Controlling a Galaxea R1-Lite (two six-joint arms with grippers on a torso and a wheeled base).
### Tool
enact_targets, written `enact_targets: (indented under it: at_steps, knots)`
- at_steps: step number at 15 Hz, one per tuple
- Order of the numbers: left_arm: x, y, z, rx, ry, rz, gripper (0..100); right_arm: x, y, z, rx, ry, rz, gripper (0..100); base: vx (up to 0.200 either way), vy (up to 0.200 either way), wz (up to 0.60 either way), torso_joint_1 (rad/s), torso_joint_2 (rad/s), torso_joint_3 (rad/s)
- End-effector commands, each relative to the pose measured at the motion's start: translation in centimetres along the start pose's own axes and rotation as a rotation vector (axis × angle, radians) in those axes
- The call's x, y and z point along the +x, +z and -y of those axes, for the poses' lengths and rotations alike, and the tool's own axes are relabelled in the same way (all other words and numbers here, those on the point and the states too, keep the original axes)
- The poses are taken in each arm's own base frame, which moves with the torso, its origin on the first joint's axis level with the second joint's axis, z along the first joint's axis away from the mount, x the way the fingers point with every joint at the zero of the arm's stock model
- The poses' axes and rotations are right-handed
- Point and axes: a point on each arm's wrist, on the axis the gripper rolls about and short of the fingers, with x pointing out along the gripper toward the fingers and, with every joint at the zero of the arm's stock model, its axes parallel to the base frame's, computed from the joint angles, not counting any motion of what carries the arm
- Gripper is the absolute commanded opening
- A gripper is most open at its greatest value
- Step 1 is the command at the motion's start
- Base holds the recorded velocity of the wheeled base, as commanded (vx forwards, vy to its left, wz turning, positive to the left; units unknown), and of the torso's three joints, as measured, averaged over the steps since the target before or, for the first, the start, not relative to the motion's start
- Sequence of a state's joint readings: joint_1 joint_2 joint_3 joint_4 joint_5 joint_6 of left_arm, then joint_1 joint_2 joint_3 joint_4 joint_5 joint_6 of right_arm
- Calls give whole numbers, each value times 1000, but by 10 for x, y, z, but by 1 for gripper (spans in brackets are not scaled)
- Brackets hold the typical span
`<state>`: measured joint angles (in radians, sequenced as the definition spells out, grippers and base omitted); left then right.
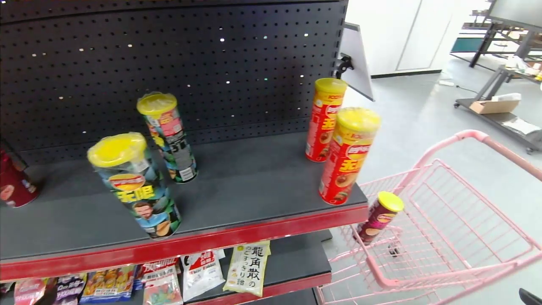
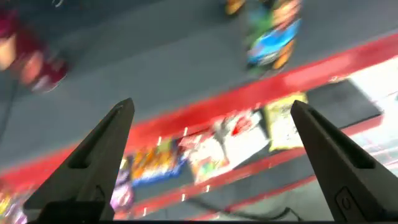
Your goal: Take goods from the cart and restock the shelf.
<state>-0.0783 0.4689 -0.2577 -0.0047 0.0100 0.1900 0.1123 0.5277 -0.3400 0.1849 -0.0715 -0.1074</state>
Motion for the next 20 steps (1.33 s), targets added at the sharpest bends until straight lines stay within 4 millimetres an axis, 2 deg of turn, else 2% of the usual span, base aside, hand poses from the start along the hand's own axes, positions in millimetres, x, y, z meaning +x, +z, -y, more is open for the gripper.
enact_targets:
  at_steps: [1, 3, 11, 15, 17, 20]
  knots:
    - [-4, -3, 1, 2, 5, 20, 100, 5, 0, 0, -3, 5, -30, 100, 0, 0, -600, 2, 7, 2]
    - [-7, -4, 1, 1, 8, 39, 100, 7, 1, 0, -1, 7, -44, 100, 0, 0, -600, 0, 0, 0]
    - [-21, -10, 2, 1, 14, 116, 100, 18, 2, -1, -9, 11, -108, 100, 0, 0, 0, -31, 65, 40]
    - [-22, -10, 2, 1, 15, 123, 100, 33, 11, -1, -11, 15, -123, 100, 0, 0, 0, -133, 350, 201]
    - [-24, -12, 2, 1, 15, 123, 100, 53, 22, -2, -11, 16, -128, 100, 0, 0, 0, -141, 364, 212]
    - [-24, -12, 2, 1, 17, 123, 100, 64, 25, -2, -15, 20, -152, 100, 0, 0, 0, -149, 359, 220]
